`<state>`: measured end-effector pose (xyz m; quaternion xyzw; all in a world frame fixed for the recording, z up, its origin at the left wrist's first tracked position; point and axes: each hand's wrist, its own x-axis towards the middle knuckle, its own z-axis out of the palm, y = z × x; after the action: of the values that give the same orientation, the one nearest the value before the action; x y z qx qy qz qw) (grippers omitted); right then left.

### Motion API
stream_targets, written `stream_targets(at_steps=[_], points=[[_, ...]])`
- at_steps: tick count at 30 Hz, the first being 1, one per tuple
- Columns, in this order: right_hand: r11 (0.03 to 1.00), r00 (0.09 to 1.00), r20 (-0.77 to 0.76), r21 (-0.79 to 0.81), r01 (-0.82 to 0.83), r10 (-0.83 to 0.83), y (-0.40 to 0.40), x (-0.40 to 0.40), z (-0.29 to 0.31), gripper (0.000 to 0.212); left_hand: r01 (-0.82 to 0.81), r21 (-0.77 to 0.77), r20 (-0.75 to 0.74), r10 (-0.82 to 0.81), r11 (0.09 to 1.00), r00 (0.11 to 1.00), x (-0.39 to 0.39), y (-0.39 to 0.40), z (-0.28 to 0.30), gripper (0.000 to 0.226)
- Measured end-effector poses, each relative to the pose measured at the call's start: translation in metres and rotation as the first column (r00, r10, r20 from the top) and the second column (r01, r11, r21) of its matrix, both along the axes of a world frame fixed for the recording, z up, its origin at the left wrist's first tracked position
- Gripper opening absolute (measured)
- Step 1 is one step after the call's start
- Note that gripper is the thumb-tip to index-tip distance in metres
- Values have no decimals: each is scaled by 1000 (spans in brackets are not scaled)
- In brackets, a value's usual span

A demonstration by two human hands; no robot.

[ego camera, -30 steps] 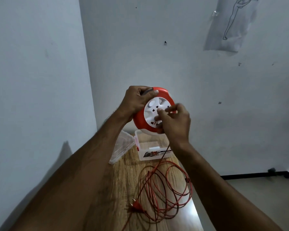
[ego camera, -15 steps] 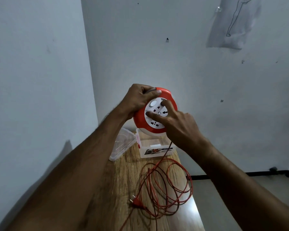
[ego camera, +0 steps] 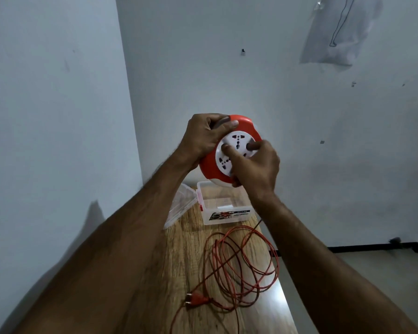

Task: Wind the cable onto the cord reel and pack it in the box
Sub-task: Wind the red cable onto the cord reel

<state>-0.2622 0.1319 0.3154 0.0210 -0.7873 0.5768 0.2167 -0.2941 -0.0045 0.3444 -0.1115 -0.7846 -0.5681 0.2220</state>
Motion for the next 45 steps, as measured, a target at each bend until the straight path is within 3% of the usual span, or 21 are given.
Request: stream_targets(at_steps=[2, 5, 7, 8, 9, 11, 13, 14, 15, 16, 17, 18, 20, 22, 26, 30, 33, 37, 40, 43, 45], points=[[926, 963, 241, -376, -26, 125, -6, 3, 4, 54, -39, -22, -26, 39, 999, 999, -1, 2, -2, 34], [586, 840, 378, -805, 90, 389, -12, 11, 17, 49, -50, -40, -27, 49, 998, 998, -3, 4, -7, 33], [350, 793, 348, -919, 183, 500, -12, 15, 23, 50, -40, -29, -13, 40, 999, 999, -4, 5, -11, 31], [289, 787, 331, -936, 203, 521, -11, 15, 25, 48, -29, -15, -6, 29, 999, 1000, -4, 4, -12, 31], [267, 782, 322, -942, 205, 534, -11, 18, 27, 44, -20, -2, 1, 20, 1000, 1000, -4, 3, -12, 30], [351, 784, 337, -922, 162, 522, -9, 24, 27, 33, -19, 23, 18, 19, 1000, 1000, -4, 0, -12, 29], [625, 868, 322, -780, 18, 377, -6, 31, 25, 24, -26, 45, 25, 25, 999, 999, -3, -3, -10, 29], [819, 942, 227, -569, -78, 247, -3, 30, 21, 21, -27, 47, 24, 26, 999, 999, -3, -3, -9, 28], [962, 989, 30, -239, -131, 142, 0, 29, 16, 21, -23, 46, 22, 22, 999, 1000, -3, -4, -8, 25], [986, 975, -181, 122, -111, 132, 3, 27, 11, 22, -18, 43, 21, 18, 999, 1000, -2, -3, -7, 24], [908, 934, -298, 414, -60, 197, 7, 25, 7, 27, -13, 39, 22, 12, 999, 1000, -1, -3, -7, 25], [781, 914, -308, 624, -14, 263, 10, 24, 5, 34, -8, 33, 26, 7, 999, 1000, -1, -2, -6, 27], [530, 929, -201, 848, 6, 312, 16, 24, 4, 48, 5, 20, 28, -6, 1000, 1000, -1, -3, -5, 31], [379, 934, -167, 924, 38, 315, 22, 24, 7, 59, 12, 6, 24, -12, 1000, 1000, -1, -5, -3, 31], [189, 949, -130, 979, 77, 288, 28, 23, 12, 72, 27, 20, 34, -27, 999, 999, 0, -7, -2, 27], [128, 907, -246, 968, 214, 343, 28, 20, 9, 67, 37, 10, 59, -38, 999, 998, 2, -7, -4, 24], [167, 868, -331, 943, 289, 371, 30, 7, 3, 68, 42, -11, 62, -42, 999, 997, 4, -5, -4, 30], [530, 829, -456, 813, 240, 324, 25, -2, 5, 62, 39, -23, 39, -38, 999, 998, 5, -6, 2, 26], [732, 849, -490, 649, 205, 197, 16, -1, 9, 59, 41, 48, 24, -42, 998, 999, 6, -8, 5, 20], [864, 918, -397, 467, 187, 16, 3, 0, 9, 60, 4, 58, -2, -4, 998, 1000, 6, -3, 7, 27], [959, 982, -182, 265, 100, -52, -3, -2, 8, 64, -24, 30, -17, 25, 999, 1000, 4, -1, 9, 31]])
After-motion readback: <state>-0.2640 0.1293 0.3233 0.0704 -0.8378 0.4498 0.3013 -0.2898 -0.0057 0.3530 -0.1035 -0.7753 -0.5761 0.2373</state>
